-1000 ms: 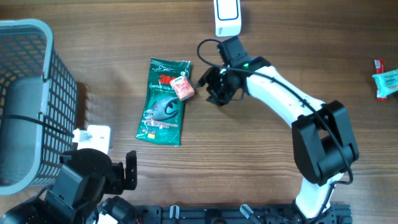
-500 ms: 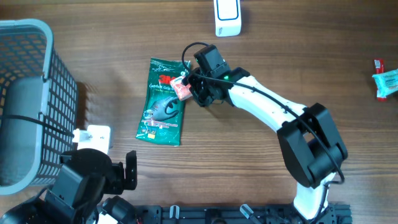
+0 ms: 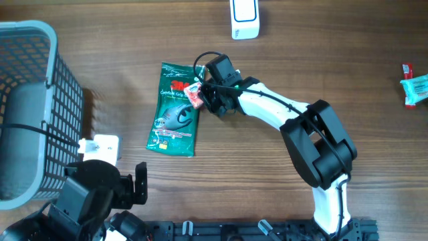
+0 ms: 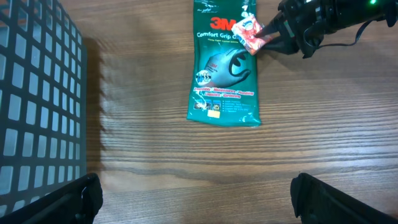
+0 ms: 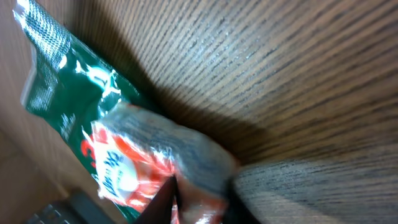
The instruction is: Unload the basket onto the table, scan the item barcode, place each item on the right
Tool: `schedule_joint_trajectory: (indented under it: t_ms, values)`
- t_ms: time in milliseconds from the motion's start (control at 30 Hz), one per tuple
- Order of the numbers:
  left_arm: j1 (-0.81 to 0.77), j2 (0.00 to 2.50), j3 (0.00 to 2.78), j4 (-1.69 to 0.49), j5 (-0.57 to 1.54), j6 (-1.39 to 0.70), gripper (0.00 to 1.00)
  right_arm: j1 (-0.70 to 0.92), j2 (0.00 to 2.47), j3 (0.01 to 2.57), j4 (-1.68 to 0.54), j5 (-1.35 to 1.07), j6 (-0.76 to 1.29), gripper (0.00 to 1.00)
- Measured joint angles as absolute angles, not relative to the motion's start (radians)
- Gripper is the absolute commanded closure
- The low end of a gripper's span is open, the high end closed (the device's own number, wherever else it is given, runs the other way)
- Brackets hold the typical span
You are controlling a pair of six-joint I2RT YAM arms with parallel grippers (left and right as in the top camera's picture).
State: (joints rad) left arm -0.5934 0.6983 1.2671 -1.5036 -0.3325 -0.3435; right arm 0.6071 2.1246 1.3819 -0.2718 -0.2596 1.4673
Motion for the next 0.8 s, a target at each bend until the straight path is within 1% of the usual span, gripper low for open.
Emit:
schedule_joint_trajectory:
  t_ms: [133, 200, 300, 400, 500, 633, 733, 800]
  values:
    - [-0.593, 0.698, 1.267, -1.504, -0.332, -0.344, 0.00, 0.607, 2.125, 1.382, -0.274, -0.262, 1.438, 0.96]
    - [-0.593, 0.698, 1.267, -1.504, -0.332, -0.344, 0.00, 0.604, 2.125, 1.382, -0.277, -0.292, 1.375, 0.96]
    - [-0.593, 0.698, 1.267, -1.504, -0.332, -0.343, 0.00, 0.581, 2.124, 1.383, -0.347, -0.411, 1.245, 0.96]
    - [-0.593, 0.698, 1.267, -1.504, -0.332, -0.344, 0.00, 0.526, 2.097, 1.380, -0.531, -0.532, 1.101, 0.95]
    - [-0.593, 0.698, 1.267, -1.504, -0.332, -0.344, 0.00, 0.437, 2.018, 1.372, -0.762, -0.604, 0.937, 0.96]
    - [-0.593, 0.698, 1.267, -1.503, -0.332, -0.344, 0.00, 0.326, 1.892, 1.372, -1.047, -0.646, 0.706, 0.96]
    - [-0.593, 0.698, 1.267, -1.503, -0.332, -0.343, 0.00, 0.292, 1.870, 1.373, -1.296, -0.659, 0.544, 0.96]
    - [-0.593, 0.698, 1.267, -1.503, -0.332, -0.344, 0.00, 0.288, 1.870, 1.369, -1.411, -0.662, 0.458, 0.96]
